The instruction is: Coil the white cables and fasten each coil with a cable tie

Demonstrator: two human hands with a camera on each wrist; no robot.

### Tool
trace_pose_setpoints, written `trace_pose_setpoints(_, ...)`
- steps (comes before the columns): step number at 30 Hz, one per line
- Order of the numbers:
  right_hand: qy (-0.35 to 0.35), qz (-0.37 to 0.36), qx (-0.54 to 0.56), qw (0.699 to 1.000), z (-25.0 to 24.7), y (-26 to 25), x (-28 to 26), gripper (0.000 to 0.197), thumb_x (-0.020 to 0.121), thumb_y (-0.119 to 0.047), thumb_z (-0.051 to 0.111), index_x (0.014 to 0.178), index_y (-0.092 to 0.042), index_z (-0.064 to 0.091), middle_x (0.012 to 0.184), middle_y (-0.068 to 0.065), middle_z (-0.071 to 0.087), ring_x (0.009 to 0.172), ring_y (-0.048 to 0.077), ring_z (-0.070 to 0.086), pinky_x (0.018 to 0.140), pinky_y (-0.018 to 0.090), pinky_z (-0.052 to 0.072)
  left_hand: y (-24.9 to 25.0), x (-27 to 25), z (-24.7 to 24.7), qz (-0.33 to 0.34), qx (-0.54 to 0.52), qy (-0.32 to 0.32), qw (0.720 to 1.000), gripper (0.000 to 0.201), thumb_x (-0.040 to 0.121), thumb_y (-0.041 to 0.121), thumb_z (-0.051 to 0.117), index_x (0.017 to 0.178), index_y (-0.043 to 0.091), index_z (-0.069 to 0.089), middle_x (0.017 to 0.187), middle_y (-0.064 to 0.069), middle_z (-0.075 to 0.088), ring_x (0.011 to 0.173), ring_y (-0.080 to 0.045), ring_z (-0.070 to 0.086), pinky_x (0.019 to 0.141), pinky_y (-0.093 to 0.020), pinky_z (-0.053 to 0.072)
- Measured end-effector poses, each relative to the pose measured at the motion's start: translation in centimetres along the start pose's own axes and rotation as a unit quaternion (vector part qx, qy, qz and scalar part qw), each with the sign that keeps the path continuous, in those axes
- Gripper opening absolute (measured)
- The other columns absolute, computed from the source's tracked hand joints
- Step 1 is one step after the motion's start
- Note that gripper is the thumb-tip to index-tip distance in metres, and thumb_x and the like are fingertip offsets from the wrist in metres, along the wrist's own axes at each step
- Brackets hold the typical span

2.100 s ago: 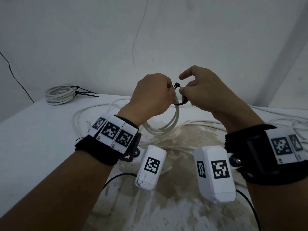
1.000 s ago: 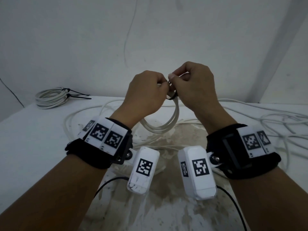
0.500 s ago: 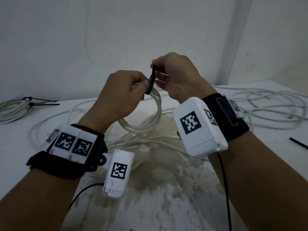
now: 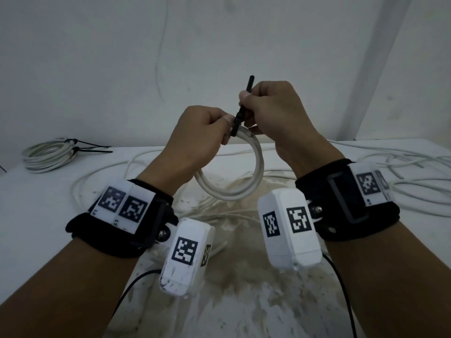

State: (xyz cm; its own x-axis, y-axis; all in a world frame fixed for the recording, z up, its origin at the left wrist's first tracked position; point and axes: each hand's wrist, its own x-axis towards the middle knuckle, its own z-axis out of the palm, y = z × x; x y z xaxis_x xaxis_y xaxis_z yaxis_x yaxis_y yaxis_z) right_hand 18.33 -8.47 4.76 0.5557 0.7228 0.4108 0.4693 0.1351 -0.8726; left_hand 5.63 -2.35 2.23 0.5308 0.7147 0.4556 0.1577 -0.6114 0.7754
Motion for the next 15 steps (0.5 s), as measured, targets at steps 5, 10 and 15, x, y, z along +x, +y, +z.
trace_pose_setpoints(5, 0.035, 0.001, -0.050, 0.998, 0.0, 0.5, 0.2, 0.028, 0.095, -0.022, 0.058, 0.077, 0.000, 0.061, 0.080, 0.019, 0.069, 0.076, 0.035, 0.069, 0.076, 0.051, 0.058, 0.5, -0.5, 0.3, 0.087, 0.001, -0.011, 0.996, 0.029, 0.100, 0.017, 0.049, 0.093, 0.008, 0.076, 0.069, -0.018, 0.065, 0.063, -0.032, 0.054, 0.064, -0.037, 0.047)
trace_pose_setpoints(10, 0.035, 0.059, -0.010, 0.998, 0.5, 1.1, 0.2, 0.024, 0.089, -0.024, 0.060, 0.072, -0.007, 0.058, 0.077, 0.021, 0.069, 0.073, 0.040, 0.070, 0.071, 0.056, 0.059, 0.5, -0.7, 0.8, 0.111, 0.014, -0.010, 0.994, 0.031, 0.099, 0.018, 0.050, 0.088, 0.003, 0.074, 0.065, -0.014, 0.064, 0.057, -0.023, 0.053, 0.059, -0.030, 0.044)
trace_pose_setpoints(15, 0.064, 0.020, -0.102, 0.993, 0.5, 1.6, 0.7, 0.027, 0.094, -0.028, 0.058, 0.070, -0.017, 0.057, 0.073, -0.001, 0.062, 0.082, 0.027, 0.066, 0.081, 0.039, 0.053, 0.4, -0.6, 1.0, 0.070, 0.029, -0.008, 0.997, 0.034, 0.099, 0.018, 0.053, 0.071, 0.005, 0.067, 0.058, -0.001, 0.060, 0.044, -0.004, 0.044, 0.051, -0.011, 0.032)
